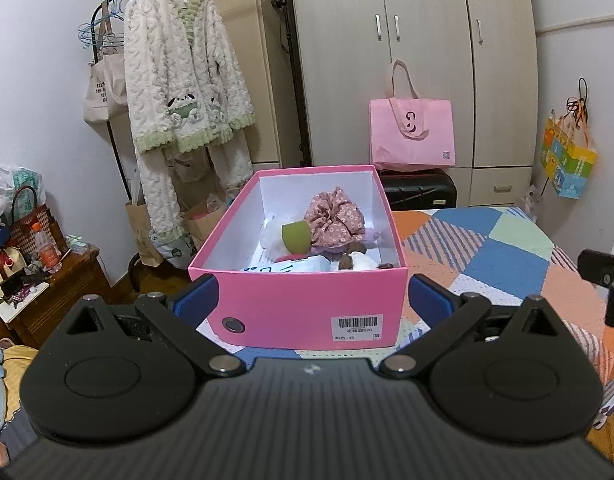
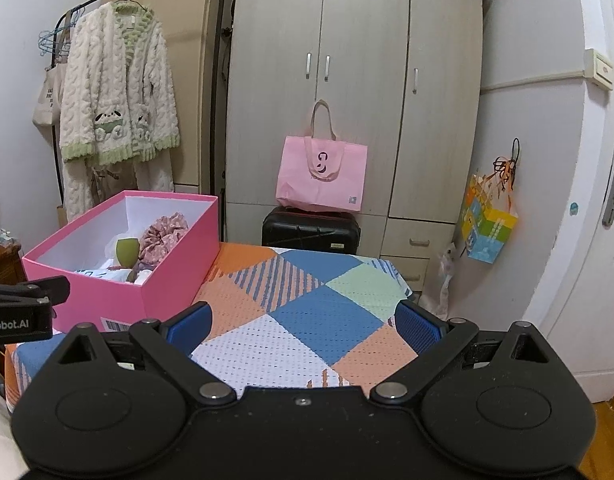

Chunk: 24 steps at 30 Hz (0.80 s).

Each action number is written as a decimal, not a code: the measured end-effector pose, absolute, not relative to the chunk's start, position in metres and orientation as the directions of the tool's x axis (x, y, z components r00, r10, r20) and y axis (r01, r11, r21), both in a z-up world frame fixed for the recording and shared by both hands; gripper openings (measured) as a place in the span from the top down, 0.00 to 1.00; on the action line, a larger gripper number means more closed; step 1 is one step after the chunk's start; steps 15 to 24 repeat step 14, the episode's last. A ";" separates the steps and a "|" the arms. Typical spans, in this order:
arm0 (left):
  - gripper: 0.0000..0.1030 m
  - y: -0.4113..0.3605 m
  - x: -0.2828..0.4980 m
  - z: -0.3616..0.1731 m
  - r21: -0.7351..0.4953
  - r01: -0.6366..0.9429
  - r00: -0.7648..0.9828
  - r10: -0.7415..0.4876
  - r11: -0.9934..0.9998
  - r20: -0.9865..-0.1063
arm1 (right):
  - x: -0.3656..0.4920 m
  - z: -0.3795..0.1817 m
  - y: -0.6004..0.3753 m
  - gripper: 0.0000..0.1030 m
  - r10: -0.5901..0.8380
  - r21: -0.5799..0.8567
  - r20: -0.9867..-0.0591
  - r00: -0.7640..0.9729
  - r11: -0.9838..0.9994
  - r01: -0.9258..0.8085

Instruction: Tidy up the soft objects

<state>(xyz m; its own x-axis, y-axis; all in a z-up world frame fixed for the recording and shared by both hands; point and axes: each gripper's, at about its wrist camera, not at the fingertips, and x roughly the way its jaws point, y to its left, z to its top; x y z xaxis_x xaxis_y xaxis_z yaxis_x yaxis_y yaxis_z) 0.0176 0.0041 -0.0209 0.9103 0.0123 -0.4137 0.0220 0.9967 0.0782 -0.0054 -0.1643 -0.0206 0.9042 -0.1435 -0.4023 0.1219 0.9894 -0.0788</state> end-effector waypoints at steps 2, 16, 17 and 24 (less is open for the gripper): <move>0.00 0.005 0.018 -0.021 0.075 0.025 0.910 0.008 0.997 -0.415 | -0.006 -0.021 -0.166 0.03 -0.146 -0.077 -0.403 0.904 0.989 0.126; 0.00 0.001 0.017 -0.021 0.065 0.037 0.911 -0.007 0.997 -0.412 | -0.003 -0.025 -0.170 0.03 -0.151 -0.072 -0.414 0.898 0.989 0.133; 0.00 0.001 0.017 -0.021 0.065 0.037 0.911 -0.007 0.997 -0.412 | -0.003 -0.025 -0.170 0.03 -0.151 -0.072 -0.414 0.898 0.989 0.133; 0.00 0.001 0.017 -0.021 0.065 0.037 0.911 -0.007 0.997 -0.412 | -0.003 -0.025 -0.170 0.03 -0.151 -0.072 -0.414 0.898 0.989 0.133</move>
